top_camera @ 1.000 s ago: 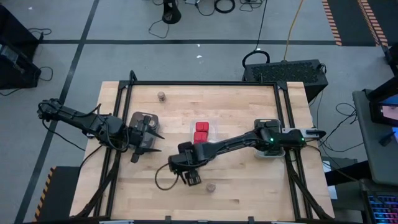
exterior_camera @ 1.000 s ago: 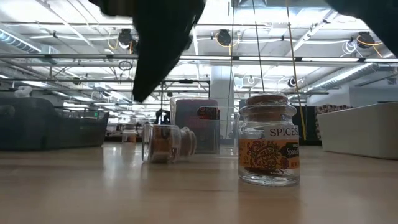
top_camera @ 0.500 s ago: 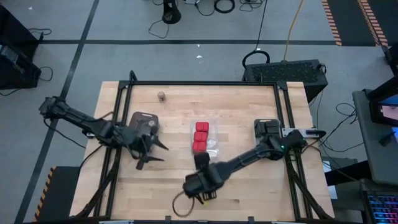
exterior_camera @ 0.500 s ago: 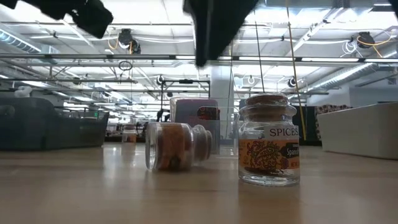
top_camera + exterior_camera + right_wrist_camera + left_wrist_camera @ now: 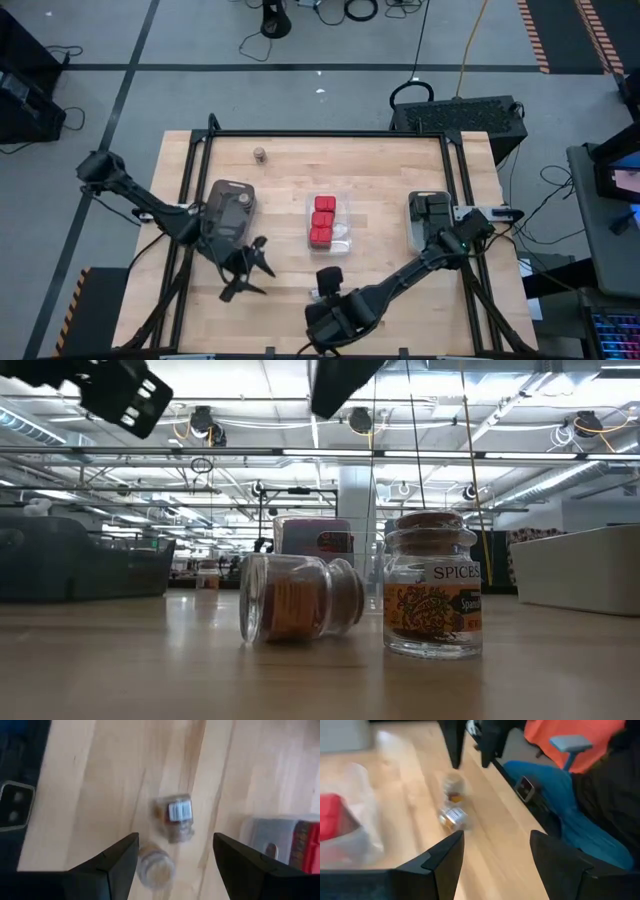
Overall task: Sort spices by type
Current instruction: Put the brown seasoning can into the black bin
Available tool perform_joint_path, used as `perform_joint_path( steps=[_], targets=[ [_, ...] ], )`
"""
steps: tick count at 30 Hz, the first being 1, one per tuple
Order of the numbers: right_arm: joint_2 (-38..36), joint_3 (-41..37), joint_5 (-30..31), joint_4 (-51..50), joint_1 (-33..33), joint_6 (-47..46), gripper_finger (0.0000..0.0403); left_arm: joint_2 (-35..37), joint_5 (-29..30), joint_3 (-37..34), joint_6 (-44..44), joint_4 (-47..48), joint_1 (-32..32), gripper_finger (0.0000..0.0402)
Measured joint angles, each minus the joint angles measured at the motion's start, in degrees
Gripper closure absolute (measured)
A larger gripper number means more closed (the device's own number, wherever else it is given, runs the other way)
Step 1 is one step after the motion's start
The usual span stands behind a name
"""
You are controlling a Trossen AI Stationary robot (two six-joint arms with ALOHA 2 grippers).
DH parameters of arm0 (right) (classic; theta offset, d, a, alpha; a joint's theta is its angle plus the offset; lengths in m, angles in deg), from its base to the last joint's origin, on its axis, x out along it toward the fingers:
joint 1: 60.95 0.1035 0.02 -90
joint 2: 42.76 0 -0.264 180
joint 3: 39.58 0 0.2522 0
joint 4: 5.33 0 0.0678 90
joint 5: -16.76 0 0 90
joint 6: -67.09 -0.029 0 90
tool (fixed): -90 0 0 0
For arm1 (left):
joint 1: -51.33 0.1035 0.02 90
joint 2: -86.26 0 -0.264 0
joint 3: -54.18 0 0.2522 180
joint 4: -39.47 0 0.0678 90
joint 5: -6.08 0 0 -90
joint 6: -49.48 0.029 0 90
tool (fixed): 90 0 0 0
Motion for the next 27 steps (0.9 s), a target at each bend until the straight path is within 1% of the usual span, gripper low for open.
perform_joint_path(
  steps=[4,9,13,18,20,23,27],
  targets=[
    [0.30,-3.76,-0.22,4.79,-0.38,0.30,0.0165,-4.33,2.56,0.00,-1.37,-3.78,-3.42,0.0169],
    [0.21,-5.47,-4.39,7.81,-1.11,-0.01,0.0165,-10.71,4.41,0.01,-6.12,-13.77,-5.18,0.0169],
    [0.21,-5.54,-4.56,7.80,-1.21,-0.46,0.0165,-17.16,5.14,1.40,-8.03,-15.09,-5.30,0.0169],
    [0.21,-5.54,-3.95,6.70,-1.22,-1.20,0.0165,-23.58,13.60,4.41,-8.07,-15.39,-4.46,0.0169],
    [-0.30,-5.56,-0.72,5.10,-0.61,-1.52,0.0165,-25.62,14.77,5.87,-8.12,-15.27,-3.93,0.0169],
    [-2.04,-5.61,5.38,2.31,0.50,-2.62,0.0165,-28.11,14.98,7.98,-9.63,-15.40,-3.36,0.0169],
    [-6.00,-5.59,11.57,-2.46,2.19,-7.39,0.0165,-30.83,14.99,10.73,-13.12,-14.89,-3.02,0.0169]
  ],
)
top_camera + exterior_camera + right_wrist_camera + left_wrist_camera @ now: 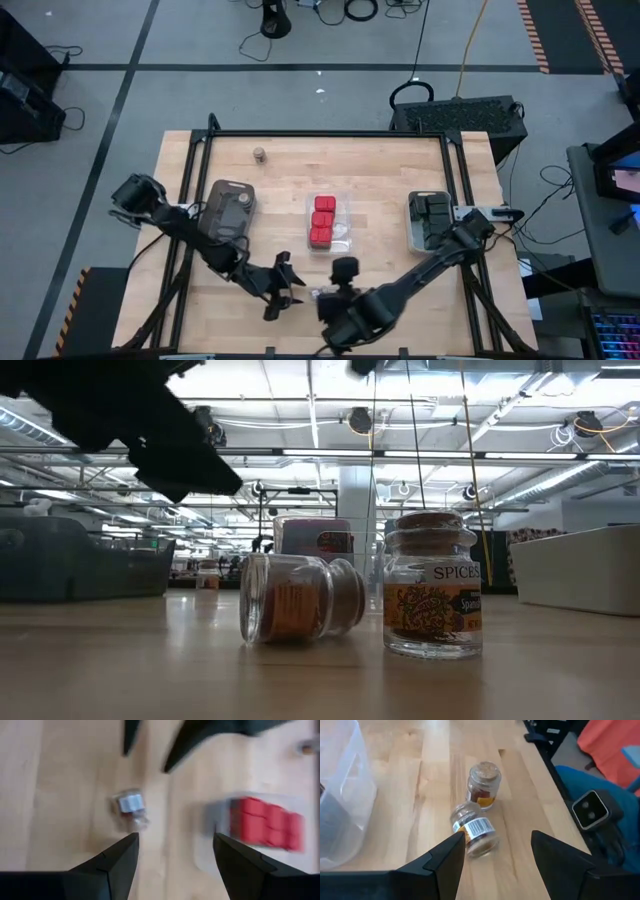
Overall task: Sort spices by type
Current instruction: Put the brown seasoning can into the black bin
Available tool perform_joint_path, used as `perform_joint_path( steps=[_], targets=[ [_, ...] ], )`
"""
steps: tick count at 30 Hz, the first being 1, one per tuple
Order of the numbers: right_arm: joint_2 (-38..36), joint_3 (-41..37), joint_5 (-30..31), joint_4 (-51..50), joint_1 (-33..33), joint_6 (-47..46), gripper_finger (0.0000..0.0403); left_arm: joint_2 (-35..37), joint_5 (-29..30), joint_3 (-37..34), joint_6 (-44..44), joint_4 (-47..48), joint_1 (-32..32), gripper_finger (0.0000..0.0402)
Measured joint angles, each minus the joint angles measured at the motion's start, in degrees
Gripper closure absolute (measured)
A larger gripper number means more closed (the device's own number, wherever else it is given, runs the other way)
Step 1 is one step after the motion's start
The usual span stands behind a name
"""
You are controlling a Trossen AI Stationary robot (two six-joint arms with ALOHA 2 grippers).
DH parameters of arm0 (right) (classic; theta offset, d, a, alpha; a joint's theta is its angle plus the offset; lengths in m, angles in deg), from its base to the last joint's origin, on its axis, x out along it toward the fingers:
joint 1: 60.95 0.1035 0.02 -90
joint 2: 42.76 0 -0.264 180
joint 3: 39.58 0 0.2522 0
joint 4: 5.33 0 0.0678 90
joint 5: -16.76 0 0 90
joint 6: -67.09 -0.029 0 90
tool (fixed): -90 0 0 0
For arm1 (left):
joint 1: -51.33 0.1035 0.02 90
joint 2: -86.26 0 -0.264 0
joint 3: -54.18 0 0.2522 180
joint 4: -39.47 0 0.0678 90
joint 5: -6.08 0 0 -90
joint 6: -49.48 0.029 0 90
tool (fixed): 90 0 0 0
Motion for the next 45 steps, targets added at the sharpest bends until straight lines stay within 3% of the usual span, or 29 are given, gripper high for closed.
perform_joint_path(
  steps=[3,10,19,32,45],
  targets=[
    [-2.91,0.00,3.83,-3.73,1.39,-4.73,0.0165,-1.88,0.01,2.60,-2.35,1.45,0.39,0.0169],
    [-8.02,0.07,10.74,-10.21,5.01,-13.38,0.0165,-7.35,2.30,13.19,-4.42,17.97,2.29,0.0169],
    [-8.91,0.07,11.64,-11.12,6.51,-14.64,0.0165,-16.64,6.54,25.05,-4.98,31.49,2.51,0.0169],
    [-8.83,0.07,11.71,-11.07,6.62,-14.64,0.0165,-17.57,7.90,25.68,-0.44,35.82,3.97,0.0169],
    [-8.81,0.07,11.68,-10.90,6.62,-14.64,0.0165,-18.90,1.16,24.63,-0.33,35.17,6.74,0.0169]
  ],
)
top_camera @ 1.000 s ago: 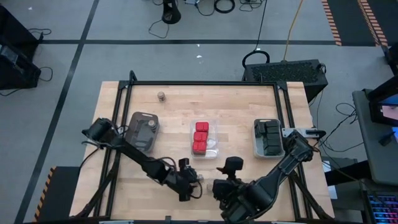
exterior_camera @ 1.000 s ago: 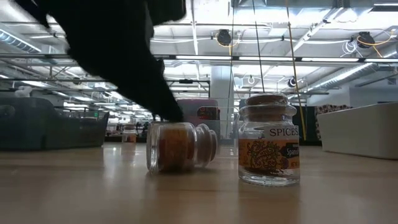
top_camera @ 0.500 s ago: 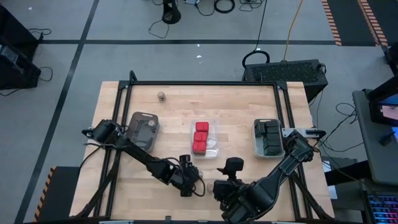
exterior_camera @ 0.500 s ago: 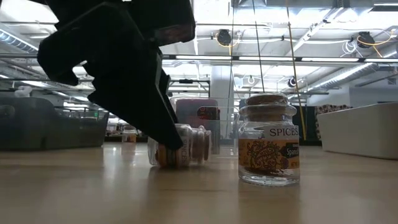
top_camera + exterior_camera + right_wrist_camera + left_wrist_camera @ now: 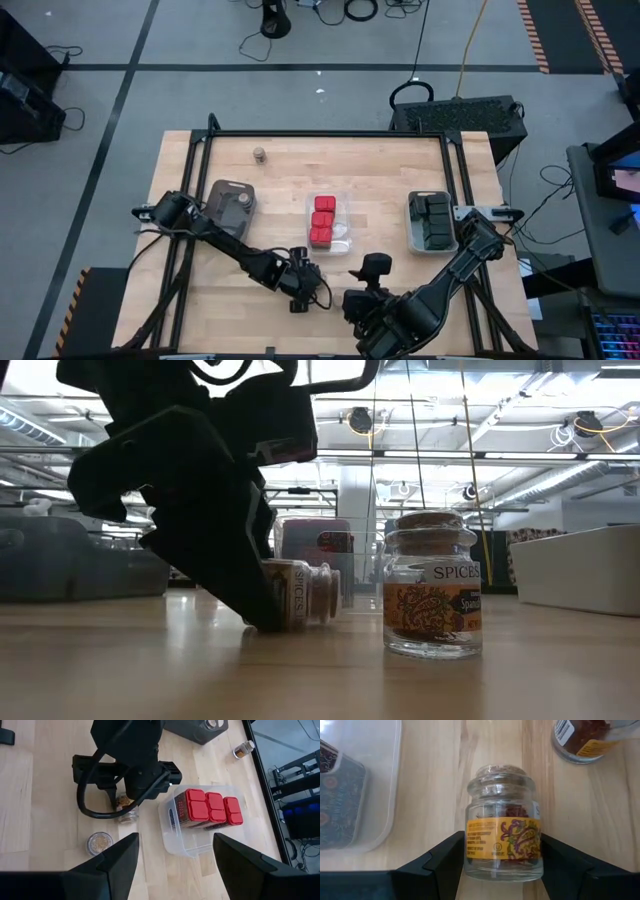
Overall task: Sort spices by type
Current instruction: Put the brown seasoning can into the black bin
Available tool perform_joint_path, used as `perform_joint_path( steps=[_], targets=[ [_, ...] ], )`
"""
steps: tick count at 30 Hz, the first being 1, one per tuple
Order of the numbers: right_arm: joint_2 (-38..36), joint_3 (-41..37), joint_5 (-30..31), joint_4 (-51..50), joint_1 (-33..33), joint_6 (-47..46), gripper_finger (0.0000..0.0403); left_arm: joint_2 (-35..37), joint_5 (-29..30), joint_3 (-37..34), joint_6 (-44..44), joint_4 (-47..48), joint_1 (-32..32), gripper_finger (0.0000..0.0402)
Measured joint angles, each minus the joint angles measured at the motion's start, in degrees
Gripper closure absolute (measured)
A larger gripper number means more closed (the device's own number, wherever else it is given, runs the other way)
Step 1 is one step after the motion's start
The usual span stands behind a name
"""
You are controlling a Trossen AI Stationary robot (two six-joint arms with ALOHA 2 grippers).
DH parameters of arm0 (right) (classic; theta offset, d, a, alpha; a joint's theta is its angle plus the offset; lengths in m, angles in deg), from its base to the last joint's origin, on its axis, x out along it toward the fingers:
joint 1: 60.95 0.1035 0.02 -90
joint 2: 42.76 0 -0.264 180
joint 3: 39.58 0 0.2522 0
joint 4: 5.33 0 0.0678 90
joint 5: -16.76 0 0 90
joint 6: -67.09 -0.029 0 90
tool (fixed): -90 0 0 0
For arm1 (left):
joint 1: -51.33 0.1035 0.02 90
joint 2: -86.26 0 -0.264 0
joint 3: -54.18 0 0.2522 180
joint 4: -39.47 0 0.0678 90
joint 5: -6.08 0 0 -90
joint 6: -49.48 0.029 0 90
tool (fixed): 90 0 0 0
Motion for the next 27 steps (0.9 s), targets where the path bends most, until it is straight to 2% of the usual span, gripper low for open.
perform_joint_path(
  steps=[6,14,18,22,27],
  targets=[
    [0.00,0.00,0.00,-0.04,0.00,0.00,0.0165,-0.02,-0.02,0.00,0.97,-0.05,0.00,0.0170],
    [0.00,0.00,-0.02,-0.04,0.00,0.00,0.0165,-0.07,-0.06,0.00,1.57,-0.11,0.00,0.0200],
    [0.00,0.00,-0.62,-0.08,0.00,-0.46,0.0165,0.45,-0.06,0.00,4.12,-0.04,0.00,0.0201],
    [0.02,-0.04,-0.69,-1.06,0.35,-0.49,0.0165,3.36,0.22,-0.15,6.84,0.59,-0.23,0.0201],
    [0.04,-1.36,2.30,-1.93,1.02,-2.03,0.0165,9.70,4.79,-0.52,8.61,4.01,-1.60,0.0201]
  ],
)
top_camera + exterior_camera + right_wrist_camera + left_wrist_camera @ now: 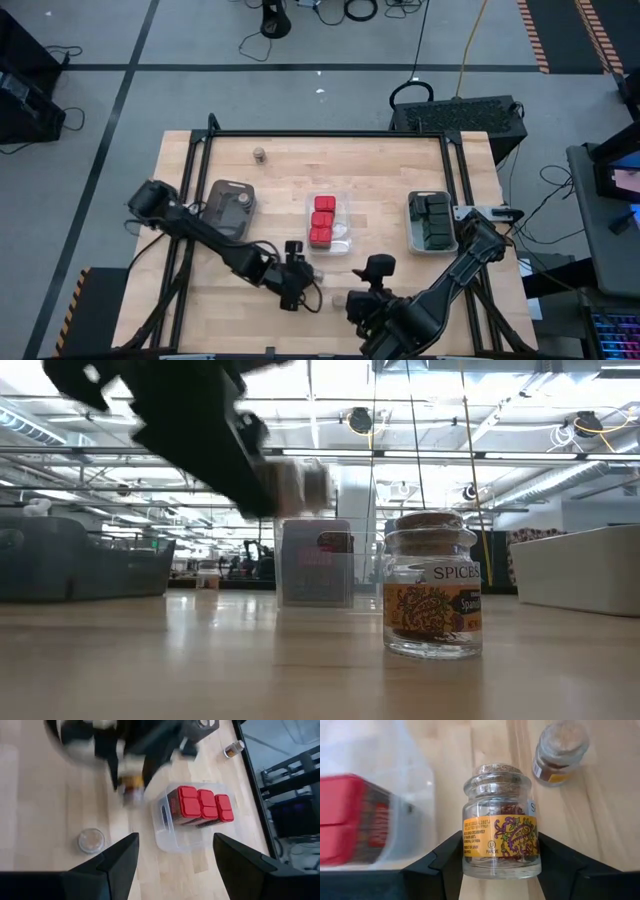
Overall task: Sort spices by type
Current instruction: Put the brown seasoning can into the black bin
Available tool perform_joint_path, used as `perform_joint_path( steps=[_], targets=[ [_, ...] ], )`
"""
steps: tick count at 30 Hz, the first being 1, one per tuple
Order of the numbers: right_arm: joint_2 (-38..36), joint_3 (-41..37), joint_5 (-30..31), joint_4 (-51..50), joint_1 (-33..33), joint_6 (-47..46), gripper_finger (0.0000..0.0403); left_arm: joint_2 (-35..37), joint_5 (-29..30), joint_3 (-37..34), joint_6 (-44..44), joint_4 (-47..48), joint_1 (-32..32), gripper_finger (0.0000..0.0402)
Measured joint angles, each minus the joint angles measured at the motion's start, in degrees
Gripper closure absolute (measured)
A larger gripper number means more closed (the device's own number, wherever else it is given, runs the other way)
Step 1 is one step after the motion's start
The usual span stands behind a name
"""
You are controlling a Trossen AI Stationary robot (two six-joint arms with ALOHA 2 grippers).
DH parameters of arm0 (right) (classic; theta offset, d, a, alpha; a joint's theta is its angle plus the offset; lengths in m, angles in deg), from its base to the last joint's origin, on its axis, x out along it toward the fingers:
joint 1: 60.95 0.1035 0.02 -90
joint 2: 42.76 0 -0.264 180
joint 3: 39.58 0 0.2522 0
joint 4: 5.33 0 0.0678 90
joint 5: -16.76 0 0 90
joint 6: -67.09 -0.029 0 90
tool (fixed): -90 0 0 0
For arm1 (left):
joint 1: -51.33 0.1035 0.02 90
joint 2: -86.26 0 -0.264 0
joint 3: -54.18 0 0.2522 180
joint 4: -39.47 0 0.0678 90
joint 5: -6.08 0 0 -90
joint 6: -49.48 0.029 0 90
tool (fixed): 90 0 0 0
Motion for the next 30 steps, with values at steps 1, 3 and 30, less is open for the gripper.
perform_joint_path(
  steps=[1,3,30],
  targets=[
    [0.00,-1.01,0.14,0.03,0.03,-0.28,0.0165,1.59,0.76,-0.73,0.27,0.20,-0.31,0.0201],
    [0.00,-4.08,0.12,0.09,0.01,-1.38,0.0165,5.05,1.63,-2.26,0.78,-1.01,-0.65,0.0201],
    [-17.94,-50.52,-21.25,94.17,-16.81,42.56,0.0165,29.56,-11.95,-46.86,-1.70,-68.68,-0.45,0.0199]
  ],
)
